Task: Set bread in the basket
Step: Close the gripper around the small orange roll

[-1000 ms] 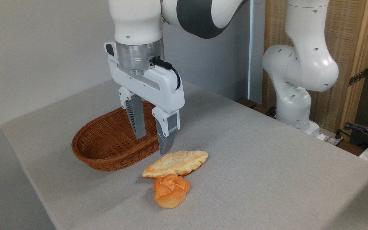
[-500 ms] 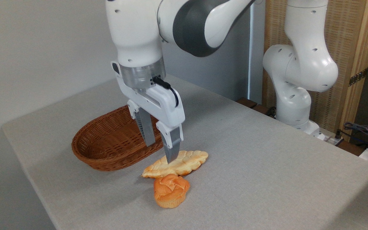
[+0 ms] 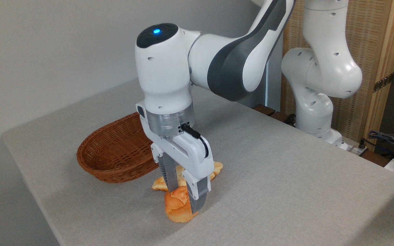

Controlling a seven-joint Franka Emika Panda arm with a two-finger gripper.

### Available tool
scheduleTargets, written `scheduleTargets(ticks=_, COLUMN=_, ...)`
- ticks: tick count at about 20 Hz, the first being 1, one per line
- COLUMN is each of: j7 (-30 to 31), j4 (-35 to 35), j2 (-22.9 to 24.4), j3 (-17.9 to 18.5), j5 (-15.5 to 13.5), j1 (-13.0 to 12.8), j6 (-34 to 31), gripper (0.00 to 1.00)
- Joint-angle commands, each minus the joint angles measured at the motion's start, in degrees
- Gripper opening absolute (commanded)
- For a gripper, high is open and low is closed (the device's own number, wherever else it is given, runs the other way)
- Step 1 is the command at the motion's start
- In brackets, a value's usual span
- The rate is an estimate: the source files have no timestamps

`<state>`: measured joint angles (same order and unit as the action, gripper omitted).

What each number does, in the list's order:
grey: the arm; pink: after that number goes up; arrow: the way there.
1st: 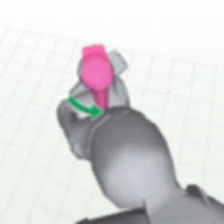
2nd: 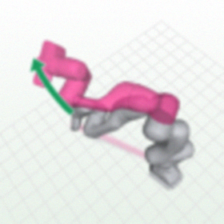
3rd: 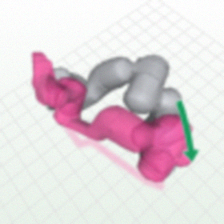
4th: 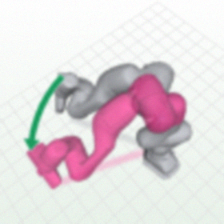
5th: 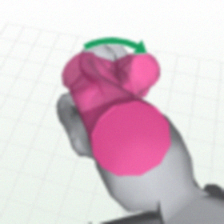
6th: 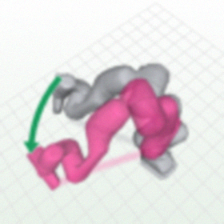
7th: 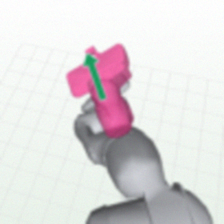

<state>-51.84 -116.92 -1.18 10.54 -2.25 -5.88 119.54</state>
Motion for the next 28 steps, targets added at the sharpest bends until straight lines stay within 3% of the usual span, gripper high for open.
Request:
scheduleTargets(ticks=1, j7=-0.6, j4=-0.2, j2=-0.7, j3=0.4, j5=0.7, j1=-0.5, j6=2.3, gripper=1.00)
scheduleTargets(ticks=8, j7=-0.7, j4=-0.3, j2=-2.4, j3=0.4, j5=0.8, j1=-0.6, j6=2.3, gripper=1.00)
scheduleTargets(ticks=14, j7=-0.8, j4=-0.3, j2=-2.6, j3=0.1, j5=0.7, j1=-0.6, j6=2.3, gripper=0.30)
scheduleTargets(ticks=28, j7=-0.8, j4=-0.2, j2=-2.5, j3=0.0, j5=0.7, j1=-0.7, j6=2.0, gripper=0.31)
